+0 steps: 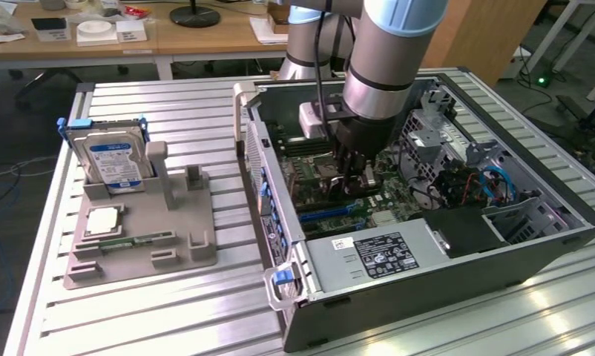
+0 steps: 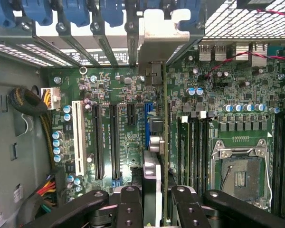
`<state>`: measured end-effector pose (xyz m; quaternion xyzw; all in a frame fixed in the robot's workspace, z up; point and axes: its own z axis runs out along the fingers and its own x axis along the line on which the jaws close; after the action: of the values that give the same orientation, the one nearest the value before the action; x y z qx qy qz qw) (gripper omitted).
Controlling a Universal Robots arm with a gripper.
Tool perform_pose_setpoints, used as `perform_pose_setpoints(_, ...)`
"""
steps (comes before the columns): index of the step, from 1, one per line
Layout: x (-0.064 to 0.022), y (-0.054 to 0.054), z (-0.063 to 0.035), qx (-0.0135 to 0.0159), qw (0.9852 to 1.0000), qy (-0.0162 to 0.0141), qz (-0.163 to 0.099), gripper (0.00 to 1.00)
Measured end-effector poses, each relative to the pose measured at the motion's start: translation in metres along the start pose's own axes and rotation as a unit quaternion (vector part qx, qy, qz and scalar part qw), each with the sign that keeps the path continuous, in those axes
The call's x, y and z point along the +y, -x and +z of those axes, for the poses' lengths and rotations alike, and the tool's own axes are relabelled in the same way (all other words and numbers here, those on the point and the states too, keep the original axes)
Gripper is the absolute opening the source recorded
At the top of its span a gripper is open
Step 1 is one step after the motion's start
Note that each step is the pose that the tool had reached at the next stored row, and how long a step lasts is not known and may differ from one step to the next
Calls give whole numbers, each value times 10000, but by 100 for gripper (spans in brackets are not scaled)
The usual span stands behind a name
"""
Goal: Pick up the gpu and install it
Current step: 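Insert the gpu into the slot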
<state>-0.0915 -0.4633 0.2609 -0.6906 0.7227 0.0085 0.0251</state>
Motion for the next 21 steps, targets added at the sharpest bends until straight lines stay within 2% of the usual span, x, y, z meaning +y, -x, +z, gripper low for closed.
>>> perform_pose_setpoints(4,2,-2,62,3,10000,-2,46,28)
perform_pose_setpoints(5,2,-2,68,5,10000,17,51,28)
perform_pose_setpoints(8,2,-12,68,11,9999,104,56,28)
perform_pose_setpoints(9,2,-12,70,11,9999,109,56,28)
perform_pose_setpoints(17,3,-25,154,10,9999,110,56,28)
perform_pose_setpoints(21,19,-30,164,10,9999,110,55,28)
